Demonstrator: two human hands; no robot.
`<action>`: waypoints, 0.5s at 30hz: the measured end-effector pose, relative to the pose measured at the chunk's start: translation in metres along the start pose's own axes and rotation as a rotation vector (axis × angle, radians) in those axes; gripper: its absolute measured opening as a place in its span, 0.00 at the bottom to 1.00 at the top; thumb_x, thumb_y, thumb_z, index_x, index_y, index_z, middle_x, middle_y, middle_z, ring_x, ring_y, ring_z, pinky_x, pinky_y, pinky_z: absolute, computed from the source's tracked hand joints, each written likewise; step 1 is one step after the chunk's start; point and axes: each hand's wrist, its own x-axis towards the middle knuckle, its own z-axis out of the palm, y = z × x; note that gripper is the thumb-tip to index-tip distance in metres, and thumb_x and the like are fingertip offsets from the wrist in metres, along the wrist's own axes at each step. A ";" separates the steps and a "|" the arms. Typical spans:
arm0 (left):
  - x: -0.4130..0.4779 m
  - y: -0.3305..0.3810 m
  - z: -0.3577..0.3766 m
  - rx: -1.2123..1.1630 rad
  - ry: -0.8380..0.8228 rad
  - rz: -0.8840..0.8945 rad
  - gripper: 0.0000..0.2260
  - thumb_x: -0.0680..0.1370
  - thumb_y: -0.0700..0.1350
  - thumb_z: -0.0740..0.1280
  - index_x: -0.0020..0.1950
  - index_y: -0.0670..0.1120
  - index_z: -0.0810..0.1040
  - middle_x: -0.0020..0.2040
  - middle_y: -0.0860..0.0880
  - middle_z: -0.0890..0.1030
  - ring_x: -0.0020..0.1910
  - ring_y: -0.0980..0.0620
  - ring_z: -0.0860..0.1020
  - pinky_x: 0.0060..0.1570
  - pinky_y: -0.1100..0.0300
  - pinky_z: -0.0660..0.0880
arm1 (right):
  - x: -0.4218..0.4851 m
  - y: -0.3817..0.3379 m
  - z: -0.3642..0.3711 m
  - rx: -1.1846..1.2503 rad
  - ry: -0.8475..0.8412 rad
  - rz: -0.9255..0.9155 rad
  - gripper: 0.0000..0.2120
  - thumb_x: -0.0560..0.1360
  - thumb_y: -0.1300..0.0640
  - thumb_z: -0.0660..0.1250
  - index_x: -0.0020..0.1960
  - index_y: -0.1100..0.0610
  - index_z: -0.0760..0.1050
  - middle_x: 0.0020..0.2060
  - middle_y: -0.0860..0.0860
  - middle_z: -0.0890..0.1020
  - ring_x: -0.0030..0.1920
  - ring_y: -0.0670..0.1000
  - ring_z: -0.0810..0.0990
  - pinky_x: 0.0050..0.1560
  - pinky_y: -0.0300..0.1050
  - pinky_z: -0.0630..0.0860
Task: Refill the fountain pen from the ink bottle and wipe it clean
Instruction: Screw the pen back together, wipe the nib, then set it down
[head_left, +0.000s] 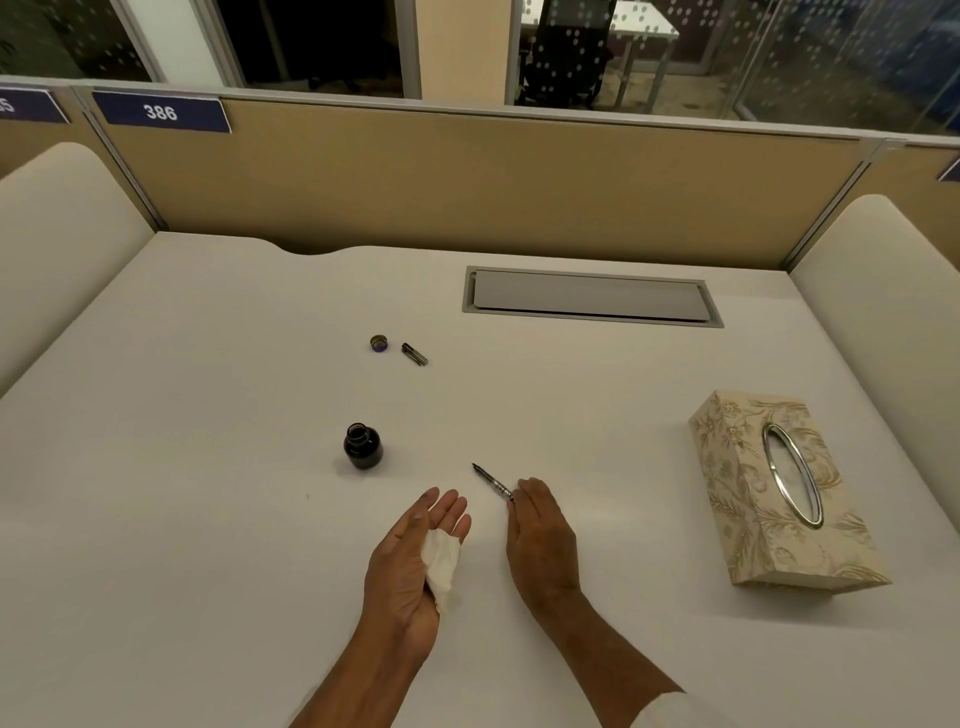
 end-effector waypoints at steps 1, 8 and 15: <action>0.000 0.000 0.000 -0.001 -0.006 0.000 0.16 0.85 0.37 0.55 0.72 0.34 0.70 0.62 0.38 0.79 0.67 0.36 0.74 0.70 0.44 0.67 | -0.001 -0.001 0.002 -0.008 0.023 -0.009 0.12 0.68 0.72 0.76 0.50 0.65 0.83 0.49 0.60 0.86 0.52 0.59 0.86 0.56 0.51 0.82; -0.001 0.002 -0.003 -0.004 -0.002 0.000 0.15 0.86 0.37 0.55 0.71 0.35 0.70 0.65 0.36 0.77 0.67 0.36 0.75 0.69 0.44 0.68 | -0.009 0.001 0.009 -0.006 0.093 -0.073 0.23 0.61 0.78 0.75 0.54 0.67 0.84 0.51 0.61 0.87 0.52 0.61 0.87 0.55 0.55 0.81; -0.003 0.006 -0.005 -0.018 -0.018 0.000 0.14 0.85 0.37 0.56 0.69 0.35 0.72 0.61 0.37 0.79 0.61 0.39 0.78 0.67 0.44 0.69 | -0.017 0.006 0.015 -0.036 0.071 -0.111 0.22 0.72 0.72 0.57 0.63 0.67 0.79 0.63 0.62 0.82 0.64 0.62 0.80 0.77 0.48 0.57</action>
